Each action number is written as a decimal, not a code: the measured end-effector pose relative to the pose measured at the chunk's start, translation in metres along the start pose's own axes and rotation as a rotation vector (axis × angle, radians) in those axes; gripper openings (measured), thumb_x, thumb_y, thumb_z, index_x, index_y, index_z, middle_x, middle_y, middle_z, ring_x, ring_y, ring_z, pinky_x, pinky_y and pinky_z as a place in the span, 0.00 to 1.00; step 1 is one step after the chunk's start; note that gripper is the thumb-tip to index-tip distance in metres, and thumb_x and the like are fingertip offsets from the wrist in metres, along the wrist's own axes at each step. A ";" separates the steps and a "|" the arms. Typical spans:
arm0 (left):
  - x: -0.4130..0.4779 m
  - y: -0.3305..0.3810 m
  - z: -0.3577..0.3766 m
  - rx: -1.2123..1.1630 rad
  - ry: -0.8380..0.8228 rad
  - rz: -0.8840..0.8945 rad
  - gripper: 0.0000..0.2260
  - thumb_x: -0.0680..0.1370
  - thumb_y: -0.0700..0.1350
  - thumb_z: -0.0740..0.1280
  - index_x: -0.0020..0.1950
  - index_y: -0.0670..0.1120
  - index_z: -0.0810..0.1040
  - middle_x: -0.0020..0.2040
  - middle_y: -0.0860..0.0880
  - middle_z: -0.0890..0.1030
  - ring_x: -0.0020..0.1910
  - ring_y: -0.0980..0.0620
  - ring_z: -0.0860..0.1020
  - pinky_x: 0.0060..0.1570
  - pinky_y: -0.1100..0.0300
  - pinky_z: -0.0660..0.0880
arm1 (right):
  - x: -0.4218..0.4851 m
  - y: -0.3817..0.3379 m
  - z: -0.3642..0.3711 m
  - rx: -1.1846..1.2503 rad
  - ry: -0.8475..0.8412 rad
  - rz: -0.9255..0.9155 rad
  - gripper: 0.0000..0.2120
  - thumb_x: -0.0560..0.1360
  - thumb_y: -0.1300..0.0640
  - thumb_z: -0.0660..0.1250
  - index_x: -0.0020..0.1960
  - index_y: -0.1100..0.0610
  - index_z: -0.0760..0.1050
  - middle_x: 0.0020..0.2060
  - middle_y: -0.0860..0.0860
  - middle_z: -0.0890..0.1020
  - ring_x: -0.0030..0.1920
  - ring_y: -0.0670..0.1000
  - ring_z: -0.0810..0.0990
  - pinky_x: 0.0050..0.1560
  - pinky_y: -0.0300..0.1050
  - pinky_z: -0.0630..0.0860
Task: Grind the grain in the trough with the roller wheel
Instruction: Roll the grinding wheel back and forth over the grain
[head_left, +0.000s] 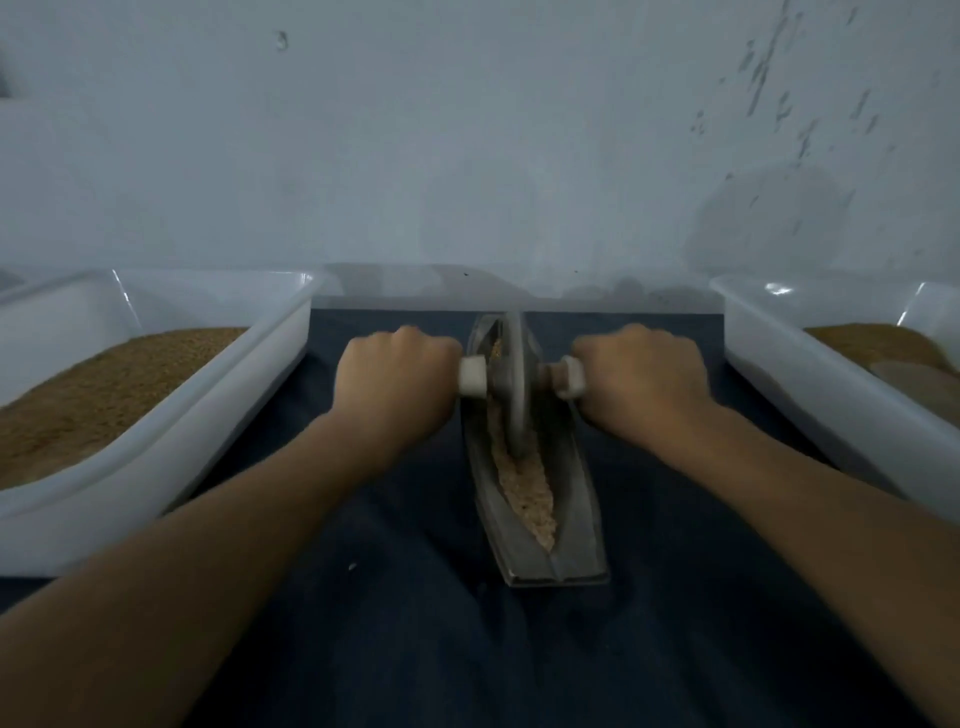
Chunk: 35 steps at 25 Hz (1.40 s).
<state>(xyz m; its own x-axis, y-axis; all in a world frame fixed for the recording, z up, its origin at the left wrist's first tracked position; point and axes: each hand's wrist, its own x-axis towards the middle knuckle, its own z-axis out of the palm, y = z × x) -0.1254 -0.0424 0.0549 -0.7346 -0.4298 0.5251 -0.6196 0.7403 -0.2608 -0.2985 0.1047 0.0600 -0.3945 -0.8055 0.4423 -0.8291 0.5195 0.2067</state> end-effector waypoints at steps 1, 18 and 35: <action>0.015 0.000 0.002 -0.006 -0.049 -0.037 0.01 0.75 0.45 0.66 0.46 0.49 0.77 0.34 0.51 0.70 0.31 0.48 0.70 0.31 0.56 0.64 | 0.016 -0.003 -0.001 0.035 -0.069 0.027 0.06 0.73 0.51 0.69 0.42 0.48 0.73 0.39 0.48 0.78 0.40 0.55 0.78 0.37 0.46 0.69; 0.018 0.000 0.003 -0.039 -0.098 -0.075 0.01 0.76 0.45 0.66 0.46 0.49 0.76 0.37 0.50 0.73 0.35 0.46 0.74 0.34 0.54 0.67 | 0.022 -0.004 -0.001 0.017 -0.051 0.014 0.07 0.73 0.51 0.70 0.42 0.48 0.71 0.38 0.48 0.75 0.43 0.56 0.80 0.36 0.45 0.69; -0.025 -0.004 -0.010 -0.021 0.158 0.129 0.13 0.66 0.45 0.69 0.36 0.51 0.63 0.28 0.54 0.59 0.23 0.52 0.56 0.26 0.63 0.52 | -0.038 0.007 0.002 -0.037 0.190 -0.078 0.13 0.67 0.50 0.68 0.37 0.48 0.63 0.29 0.44 0.64 0.28 0.51 0.66 0.28 0.39 0.50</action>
<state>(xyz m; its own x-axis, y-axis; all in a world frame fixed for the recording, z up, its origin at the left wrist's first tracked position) -0.1020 -0.0291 0.0509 -0.7536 -0.2456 0.6097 -0.5164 0.7951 -0.3181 -0.2904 0.1389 0.0425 -0.2447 -0.7773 0.5796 -0.8378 0.4704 0.2772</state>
